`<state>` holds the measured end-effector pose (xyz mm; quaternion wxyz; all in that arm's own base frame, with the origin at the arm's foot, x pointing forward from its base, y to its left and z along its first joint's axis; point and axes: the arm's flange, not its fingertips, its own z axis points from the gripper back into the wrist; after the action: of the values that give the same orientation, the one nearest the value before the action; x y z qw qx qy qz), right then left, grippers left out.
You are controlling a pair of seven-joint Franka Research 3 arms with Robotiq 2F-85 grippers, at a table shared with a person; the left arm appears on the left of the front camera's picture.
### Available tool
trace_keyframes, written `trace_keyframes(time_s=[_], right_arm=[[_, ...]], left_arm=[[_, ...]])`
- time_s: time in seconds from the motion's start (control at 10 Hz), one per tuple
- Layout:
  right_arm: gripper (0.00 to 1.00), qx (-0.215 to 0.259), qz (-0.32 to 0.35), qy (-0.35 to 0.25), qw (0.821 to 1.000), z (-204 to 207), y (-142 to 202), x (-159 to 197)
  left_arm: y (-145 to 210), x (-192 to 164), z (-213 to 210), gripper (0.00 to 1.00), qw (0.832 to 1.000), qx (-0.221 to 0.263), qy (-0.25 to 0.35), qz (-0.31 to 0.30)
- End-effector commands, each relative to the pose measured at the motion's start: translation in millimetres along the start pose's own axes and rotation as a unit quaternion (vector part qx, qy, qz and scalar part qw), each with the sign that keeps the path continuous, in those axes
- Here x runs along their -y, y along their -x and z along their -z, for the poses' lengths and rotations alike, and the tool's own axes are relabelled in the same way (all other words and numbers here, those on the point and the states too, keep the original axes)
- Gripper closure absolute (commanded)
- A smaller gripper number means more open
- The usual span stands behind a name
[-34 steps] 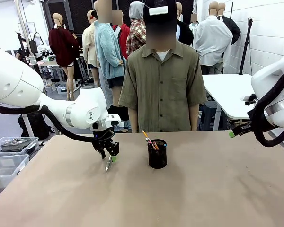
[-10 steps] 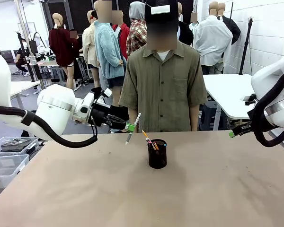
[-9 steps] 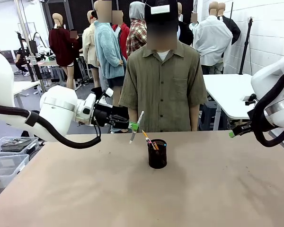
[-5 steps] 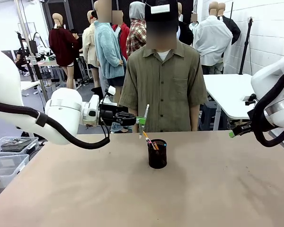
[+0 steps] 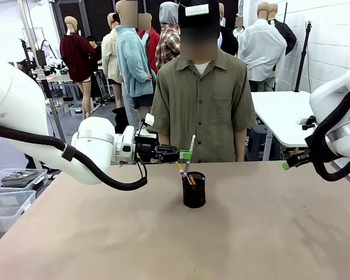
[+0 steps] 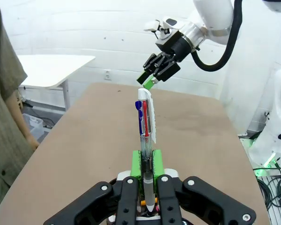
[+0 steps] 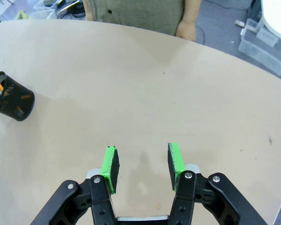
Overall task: Place the pens into the pen holder.
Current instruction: Pick up a writing instrument from the table and place it into the Pen holder.
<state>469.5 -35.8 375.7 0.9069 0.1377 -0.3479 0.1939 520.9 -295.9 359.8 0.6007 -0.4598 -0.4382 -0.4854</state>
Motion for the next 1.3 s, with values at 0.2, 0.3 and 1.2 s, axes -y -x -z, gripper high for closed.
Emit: trace_keyframes(time_s=[0.2,0.3,1.2], right_arm=[[0.45,0.005,-0.005,-0.006,1.000,0.5,0.9,0.9],[0.45,0.005,-0.005,-0.006,1.000,0.5,0.9,0.9],[0.45,0.005,-0.005,-0.006,1.000,0.5,0.9,0.9]], left_arm=[[12.8,-4.8,19.3,1.00,0.999,-0.004,-0.023,0.036],[16.3,-6.0,20.8,1.00,0.999,-0.009,-0.026,0.043],[20.0,-7.2,17.7,0.51,0.994,-0.024,-0.065,0.086]])
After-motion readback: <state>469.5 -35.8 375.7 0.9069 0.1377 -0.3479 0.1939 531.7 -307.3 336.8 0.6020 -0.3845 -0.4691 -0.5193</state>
